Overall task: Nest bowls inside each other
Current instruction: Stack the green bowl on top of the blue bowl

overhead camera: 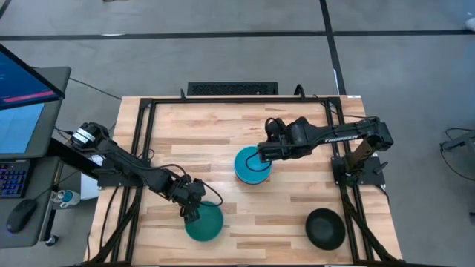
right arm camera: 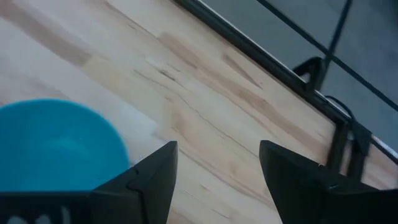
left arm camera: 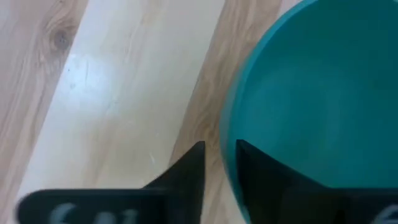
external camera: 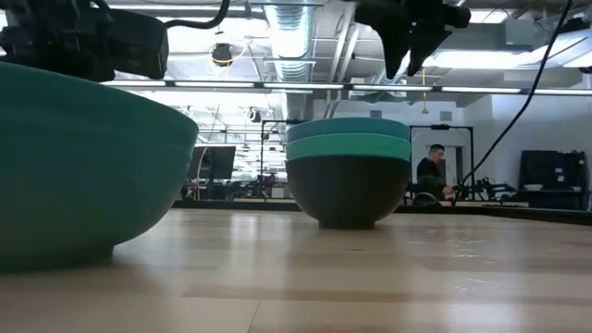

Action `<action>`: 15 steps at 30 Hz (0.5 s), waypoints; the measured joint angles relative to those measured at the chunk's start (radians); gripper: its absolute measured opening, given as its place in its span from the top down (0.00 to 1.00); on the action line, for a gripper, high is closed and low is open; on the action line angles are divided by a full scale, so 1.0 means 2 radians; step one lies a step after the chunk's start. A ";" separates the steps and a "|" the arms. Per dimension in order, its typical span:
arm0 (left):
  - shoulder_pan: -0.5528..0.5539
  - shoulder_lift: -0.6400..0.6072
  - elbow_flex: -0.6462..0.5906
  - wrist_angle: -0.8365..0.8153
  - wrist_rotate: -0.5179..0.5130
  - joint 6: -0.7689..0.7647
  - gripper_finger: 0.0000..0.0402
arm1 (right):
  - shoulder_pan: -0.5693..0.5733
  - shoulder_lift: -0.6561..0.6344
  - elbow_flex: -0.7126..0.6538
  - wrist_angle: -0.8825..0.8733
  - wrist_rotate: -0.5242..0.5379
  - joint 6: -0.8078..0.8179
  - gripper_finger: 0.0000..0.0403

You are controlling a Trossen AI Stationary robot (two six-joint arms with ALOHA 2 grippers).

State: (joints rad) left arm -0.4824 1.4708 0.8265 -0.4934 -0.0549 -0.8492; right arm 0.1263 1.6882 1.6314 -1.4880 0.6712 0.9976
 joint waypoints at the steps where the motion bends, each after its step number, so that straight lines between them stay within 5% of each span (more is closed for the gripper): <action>1: 0.000 0.000 0.000 0.000 0.004 0.003 0.87 | -0.002 0.000 0.000 -0.007 0.000 0.005 0.38; 4: 0.000 0.000 0.000 0.000 0.011 0.012 0.98 | -0.009 0.000 0.000 -0.031 0.000 0.022 0.38; 10: 0.014 0.000 0.008 0.002 0.034 0.016 0.99 | -0.022 -0.002 0.000 -0.041 0.004 0.035 0.38; 15: 0.045 0.000 0.073 -0.059 0.036 0.081 1.00 | -0.035 -0.022 -0.010 -0.040 0.006 0.036 0.38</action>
State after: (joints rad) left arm -0.3923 1.4708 0.9731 -0.6106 0.0176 -0.6878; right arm 0.0569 1.6433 1.6108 -1.5681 0.6830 1.0705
